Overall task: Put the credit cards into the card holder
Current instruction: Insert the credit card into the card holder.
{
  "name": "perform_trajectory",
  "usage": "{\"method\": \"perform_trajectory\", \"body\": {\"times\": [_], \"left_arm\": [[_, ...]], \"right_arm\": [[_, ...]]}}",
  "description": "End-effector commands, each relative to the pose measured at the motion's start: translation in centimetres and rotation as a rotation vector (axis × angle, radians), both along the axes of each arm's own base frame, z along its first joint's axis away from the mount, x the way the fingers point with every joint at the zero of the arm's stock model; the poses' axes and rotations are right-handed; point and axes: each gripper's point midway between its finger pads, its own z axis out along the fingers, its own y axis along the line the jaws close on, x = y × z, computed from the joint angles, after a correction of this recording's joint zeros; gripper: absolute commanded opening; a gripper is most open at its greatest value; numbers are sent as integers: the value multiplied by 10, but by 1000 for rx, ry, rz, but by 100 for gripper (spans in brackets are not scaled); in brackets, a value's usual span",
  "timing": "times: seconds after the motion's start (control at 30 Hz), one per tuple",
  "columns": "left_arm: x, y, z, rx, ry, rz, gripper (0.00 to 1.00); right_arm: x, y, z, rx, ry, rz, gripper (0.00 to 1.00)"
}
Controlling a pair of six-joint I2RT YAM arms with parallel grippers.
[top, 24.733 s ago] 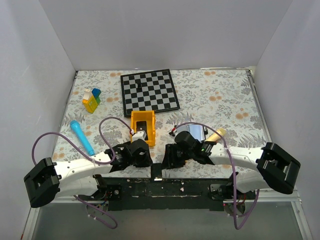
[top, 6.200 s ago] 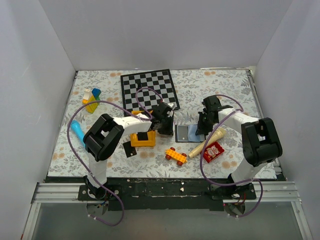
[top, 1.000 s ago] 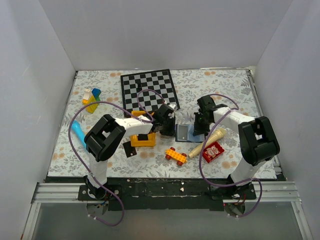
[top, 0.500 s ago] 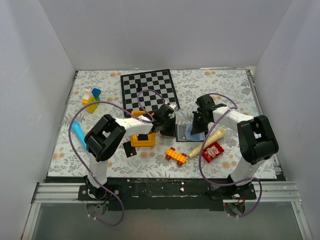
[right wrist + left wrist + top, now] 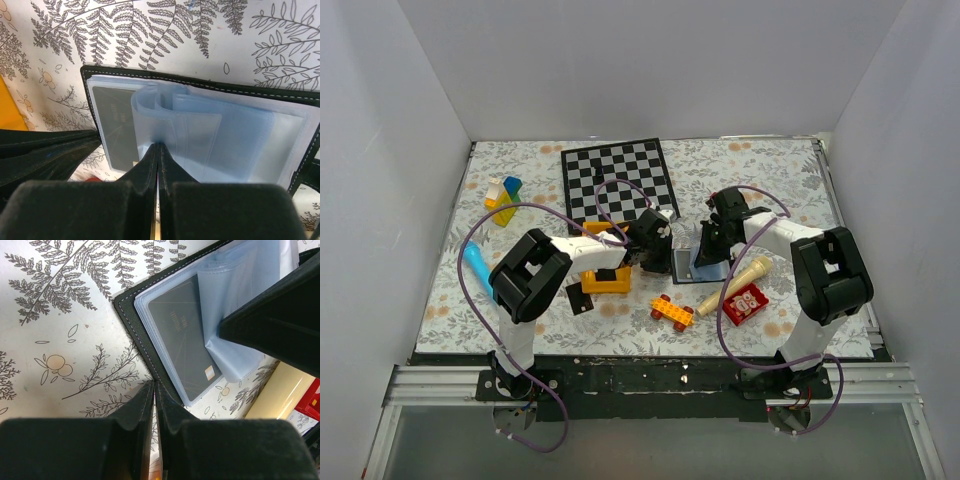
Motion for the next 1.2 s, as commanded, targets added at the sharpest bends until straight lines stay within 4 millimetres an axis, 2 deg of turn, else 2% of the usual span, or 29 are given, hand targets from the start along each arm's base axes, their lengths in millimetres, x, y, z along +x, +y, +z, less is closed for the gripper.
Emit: {"method": "perform_trajectory", "body": {"times": [0.0,0.17,0.3,0.47,0.6,0.9,1.17], "left_arm": [[-14,5,-14,48,36,-30,5],[-8,6,0,34,-5,-12,5],[-1,-1,29,-35,-75,-9,7],[5,-27,53,-132,-134,-62,9],[9,-47,62,-167,-162,-94,11],[21,-67,58,-190,-152,-108,12],[16,-65,31,-160,-92,-103,11]], "right_arm": [[13,14,8,53,-34,24,1],[13,11,4,32,-23,18,1],[11,11,0,30,-8,17,1],[8,11,-4,31,8,17,1],[6,12,-5,35,18,20,1],[4,14,-6,48,29,25,1],[2,15,-6,60,33,24,1]]}}
